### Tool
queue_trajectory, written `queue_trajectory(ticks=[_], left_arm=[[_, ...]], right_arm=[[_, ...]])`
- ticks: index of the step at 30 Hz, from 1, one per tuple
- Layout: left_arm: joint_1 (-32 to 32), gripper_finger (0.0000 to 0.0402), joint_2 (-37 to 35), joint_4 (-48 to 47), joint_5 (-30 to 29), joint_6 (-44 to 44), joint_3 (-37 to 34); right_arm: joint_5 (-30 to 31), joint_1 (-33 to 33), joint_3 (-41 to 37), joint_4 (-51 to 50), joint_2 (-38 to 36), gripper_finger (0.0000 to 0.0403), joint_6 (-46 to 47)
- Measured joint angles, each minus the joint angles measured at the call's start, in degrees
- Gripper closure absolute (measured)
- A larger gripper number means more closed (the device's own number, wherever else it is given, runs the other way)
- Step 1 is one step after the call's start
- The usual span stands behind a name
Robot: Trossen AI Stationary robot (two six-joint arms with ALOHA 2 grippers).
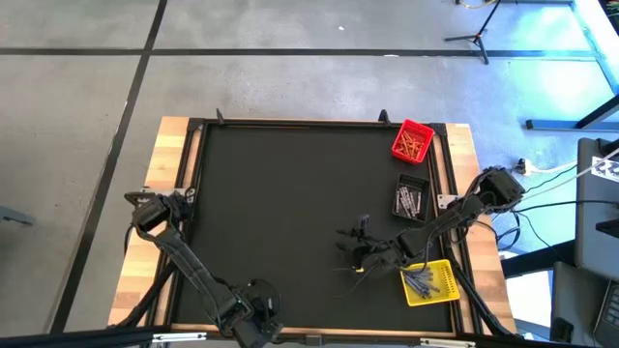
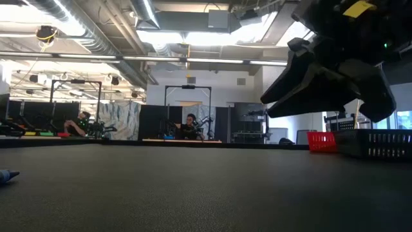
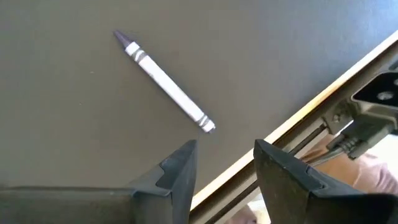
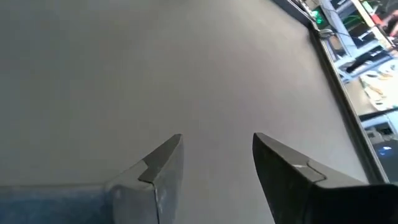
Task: Sort crayons
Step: Put the blue crayon into the yellow bin
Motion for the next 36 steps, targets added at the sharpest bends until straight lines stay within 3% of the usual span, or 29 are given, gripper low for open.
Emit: queue_trajectory(ticks=[7,16,24,27,36], left_arm=[[0.7,0.0251,0.2,-0.8,-5.1,-1.3,0.0],[0.8,0.0251,0.5,0.1,-6.1,-3.9,-5.3],[0.2,0.0251,0.1,12.2,-8.6,-1.6,-12.4],[0.2,0.0251,0.0,12.5,-8.4,-0.8,-13.1],[0.1,0.0320,0.2,12.0,-8.3,6.7,-13.3]], right_arm=[[-0.3,0.0,0.0,1.2,0.0,0.0214,-0.3],[-0.3,0.0,0.0,1.1,0.0,0.0214,-0.3],[-0.3,0.0,0.0,1.1,0.0,0.0214,-0.2],[-0.4,0.0,0.0,1.2,0.0,0.0214,-0.2],[-0.4,0.0,0.0,3.4,0.0,0.0214,-0.1]])
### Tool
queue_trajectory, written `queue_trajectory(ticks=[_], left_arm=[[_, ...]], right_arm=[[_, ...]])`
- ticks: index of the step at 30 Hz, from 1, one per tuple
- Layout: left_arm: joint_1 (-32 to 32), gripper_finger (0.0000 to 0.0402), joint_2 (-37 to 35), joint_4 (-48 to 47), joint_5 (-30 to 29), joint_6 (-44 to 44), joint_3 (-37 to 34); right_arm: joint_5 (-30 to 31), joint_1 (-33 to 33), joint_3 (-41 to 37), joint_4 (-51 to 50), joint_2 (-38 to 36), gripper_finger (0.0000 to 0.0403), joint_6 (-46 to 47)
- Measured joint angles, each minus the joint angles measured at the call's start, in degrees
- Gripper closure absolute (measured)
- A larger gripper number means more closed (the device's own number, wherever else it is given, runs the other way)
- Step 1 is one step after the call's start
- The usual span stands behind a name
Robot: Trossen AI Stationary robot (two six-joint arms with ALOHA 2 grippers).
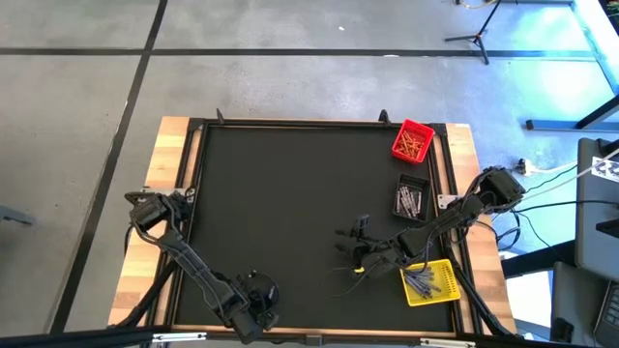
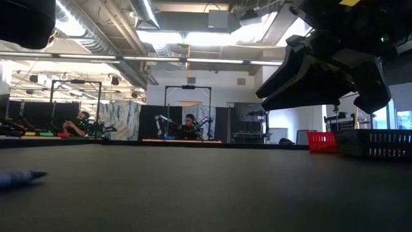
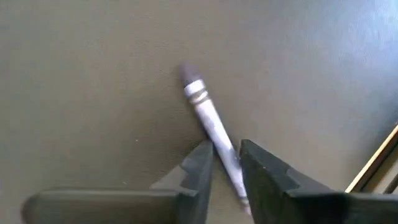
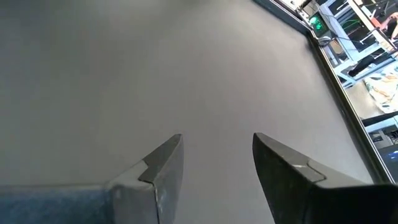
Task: Sort crayons
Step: Put the blue crayon into the yellow bin
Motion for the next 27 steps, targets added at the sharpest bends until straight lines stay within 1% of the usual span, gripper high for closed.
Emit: queue_trajectory(ticks=[6,9,15,18,23,25,27], left_arm=[[0.0,0.0375,0.1,-0.1,0.0,5.2,-0.1],[0.0,0.0394,0.2,0.3,0.0,8.1,-0.1],[0.0,0.0395,0.3,-0.1,0.1,13.4,1.0],[-0.2,0.0395,0.3,-1.6,0.3,16.8,3.0],[-1.7,0.0395,-0.1,-2.8,-5.2,24.1,6.7],[-2.4,0.0395,-0.1,-2.5,-8.2,26.6,7.3],[-3.1,0.0395,-0.1,-1.5,-12.5,28.2,7.3]], right_arm=[[-0.5,-0.8,0.0,0.1,0.0,0.0214,0.1],[-3.0,-1.6,0.0,0.1,0.0,0.0214,0.4],[-10.3,-3.5,0.0,0.8,0.0,0.0214,1.2],[-12.0,-3.4,0.0,2.2,0.0,0.0214,1.3],[-12.7,-3.4,0.0,8.1,0.0,0.0213,1.8],[-16.0,-3.4,0.0,11.1,0.0,0.0205,2.3],[-21.1,-3.8,0.0,14.1,0.0,0.0189,2.5]])
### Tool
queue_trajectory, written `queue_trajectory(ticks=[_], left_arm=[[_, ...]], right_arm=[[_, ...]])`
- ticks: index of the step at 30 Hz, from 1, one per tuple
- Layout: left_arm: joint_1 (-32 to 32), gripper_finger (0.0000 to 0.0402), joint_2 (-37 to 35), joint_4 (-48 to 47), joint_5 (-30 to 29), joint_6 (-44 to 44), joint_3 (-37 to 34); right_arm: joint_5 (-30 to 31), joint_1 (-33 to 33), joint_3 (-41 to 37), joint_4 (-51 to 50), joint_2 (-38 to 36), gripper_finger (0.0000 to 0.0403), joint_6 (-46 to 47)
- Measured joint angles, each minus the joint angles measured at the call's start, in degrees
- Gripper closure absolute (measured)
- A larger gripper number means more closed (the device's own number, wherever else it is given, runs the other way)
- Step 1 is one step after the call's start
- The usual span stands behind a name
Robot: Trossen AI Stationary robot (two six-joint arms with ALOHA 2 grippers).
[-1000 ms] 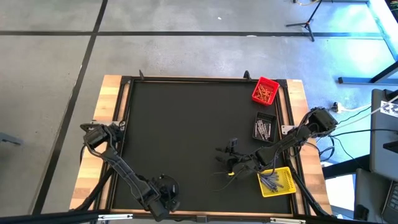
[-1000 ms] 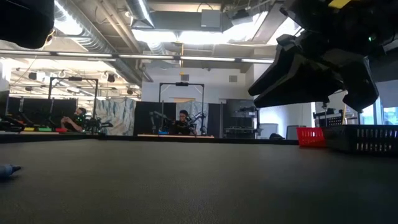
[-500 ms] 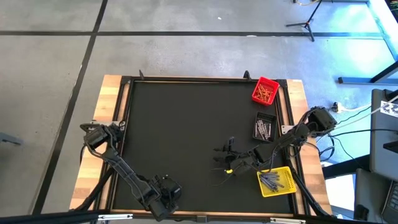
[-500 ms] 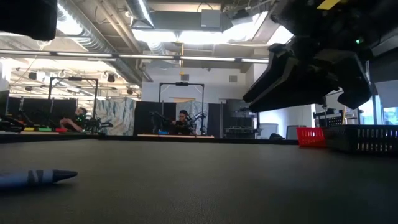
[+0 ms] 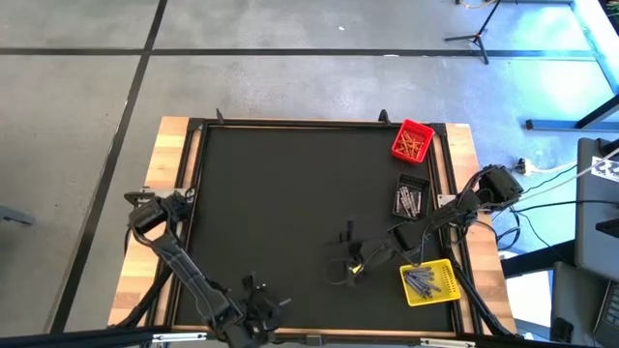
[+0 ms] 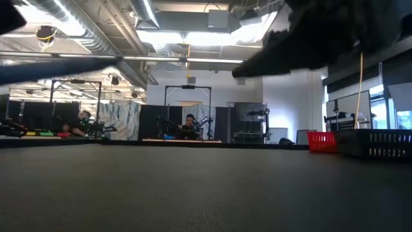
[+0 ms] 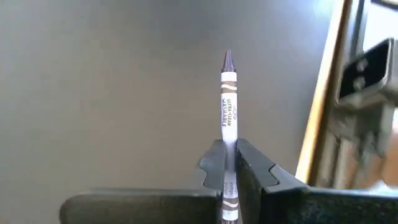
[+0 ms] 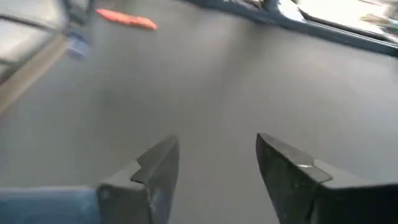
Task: Sort crayons
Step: Put the blue crayon into the yellow bin
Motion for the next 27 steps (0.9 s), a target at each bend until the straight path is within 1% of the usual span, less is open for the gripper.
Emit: queue_trajectory(ticks=[3,6,9,11,12,14,16,20,23,27], left_arm=[[-1.4,0.0395,0.0,-0.3,-8.0,1.2,-0.3],[-2.7,0.0395,0.0,-0.2,-18.6,1.9,-0.9],[-3.7,0.0395,-0.2,0.1,-31.2,3.1,-1.2],[-3.8,0.0395,-0.2,0.0,-37.5,4.0,-1.7],[-3.8,0.0395,-0.2,0.0,-39.4,4.4,-1.9],[-3.5,0.0395,-0.2,0.0,-42.0,5.3,-2.1],[-2.6,0.0395,-0.2,0.0,-43.1,6.5,-2.4],[-0.6,0.0395,-0.2,0.6,-45.6,7.8,-2.8],[0.6,0.0395,-0.2,0.7,-45.7,8.3,-2.8],[1.4,0.0395,-0.2,1.2,-44.3,10.3,-2.8]], right_arm=[[-5.5,-0.4,0.1,4.2,0.0,0.0158,0.4],[-8.4,-0.4,0.1,7.2,0.0,0.0134,0.2],[-10.6,-0.3,0.1,12.5,1.2,0.0126,0.1],[-12.3,-0.3,0.1,17.5,3.1,0.0129,0.1],[-12.8,-0.3,0.1,21.0,4.2,0.0131,0.1],[-13.0,-0.2,0.1,26.9,6.4,0.0138,0.0],[-12.9,-0.4,0.1,32.7,8.8,0.0145,-0.1],[-12.2,-1.1,1.5,40.6,12.6,0.0156,-0.5],[-11.4,-1.3,4.2,40.7,14.0,0.0164,-1.5],[-10.2,-1.9,6.6,40.0,15.4,0.0176,-2.2]])
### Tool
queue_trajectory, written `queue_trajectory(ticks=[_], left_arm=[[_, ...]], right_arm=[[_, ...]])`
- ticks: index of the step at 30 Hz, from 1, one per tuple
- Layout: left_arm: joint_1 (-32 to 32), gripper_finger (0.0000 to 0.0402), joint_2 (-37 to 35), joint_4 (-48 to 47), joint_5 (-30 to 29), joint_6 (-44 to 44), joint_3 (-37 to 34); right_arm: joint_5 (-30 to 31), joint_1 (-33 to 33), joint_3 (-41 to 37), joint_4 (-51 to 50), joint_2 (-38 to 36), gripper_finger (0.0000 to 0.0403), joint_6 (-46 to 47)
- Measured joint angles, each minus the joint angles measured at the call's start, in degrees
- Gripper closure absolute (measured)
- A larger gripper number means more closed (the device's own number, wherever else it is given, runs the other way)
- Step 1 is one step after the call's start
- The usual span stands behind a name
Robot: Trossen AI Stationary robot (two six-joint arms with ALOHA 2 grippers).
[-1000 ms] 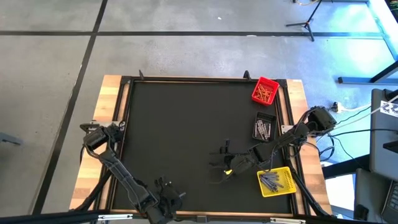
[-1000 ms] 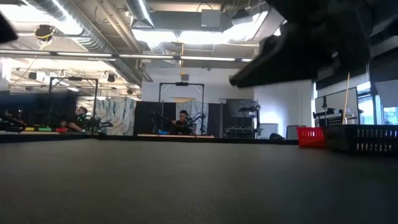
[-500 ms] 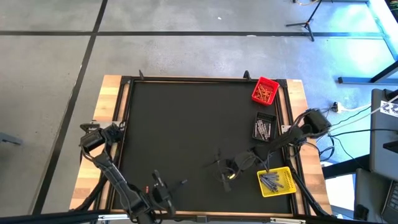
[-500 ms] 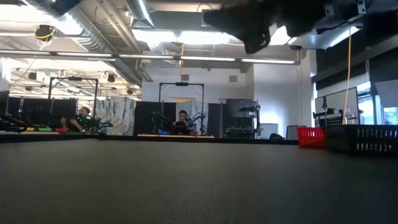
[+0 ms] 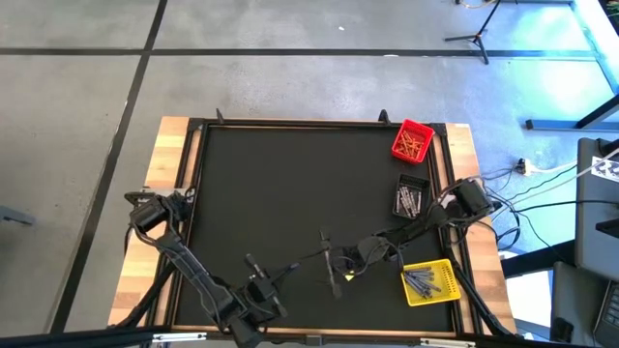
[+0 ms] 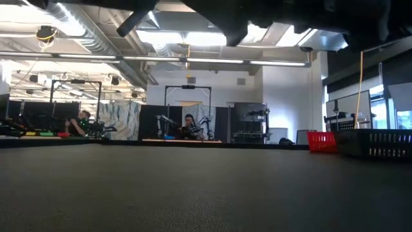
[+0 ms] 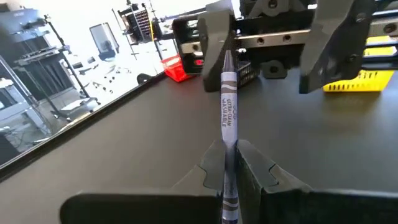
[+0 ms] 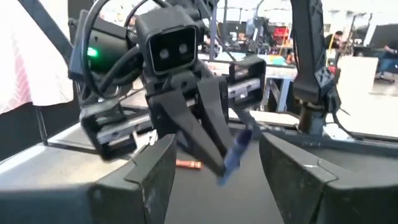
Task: Sort crayons
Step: Put the blue crayon into the yellow bin
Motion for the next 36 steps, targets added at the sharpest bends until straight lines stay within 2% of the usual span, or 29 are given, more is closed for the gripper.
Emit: queue_trajectory(ticks=[7,18,23,27,32,36], left_arm=[[0.2,0.0395,0.0,1.6,-1.2,0.5,0.0],[0.3,0.0395,0.0,3.0,-2.2,2.1,0.0],[1.1,0.0389,0.0,3.1,0.8,2.3,0.0],[1.8,0.0350,-0.1,3.1,5.8,3.6,0.0],[1.9,0.0294,-0.1,3.1,11.9,3.6,0.0],[1.8,0.0278,-0.1,3.1,16.9,5.0,0.0]], right_arm=[[-2.2,-0.9,2.4,-3.0,0.2,0.0216,-0.9],[-3.9,-2.3,4.2,-8.5,0.2,0.0388,-2.1],[-3.7,-2.3,4.2,-9.6,0.2,0.0373,-3.4],[-2.2,-2.0,4.2,-14.0,-1.0,0.0388,-5.5],[0.9,-0.1,4.2,-29.9,-7.5,0.0385,-7.1],[1.0,2.8,4.2,-46.4,-14.5,0.0376,-5.5]])
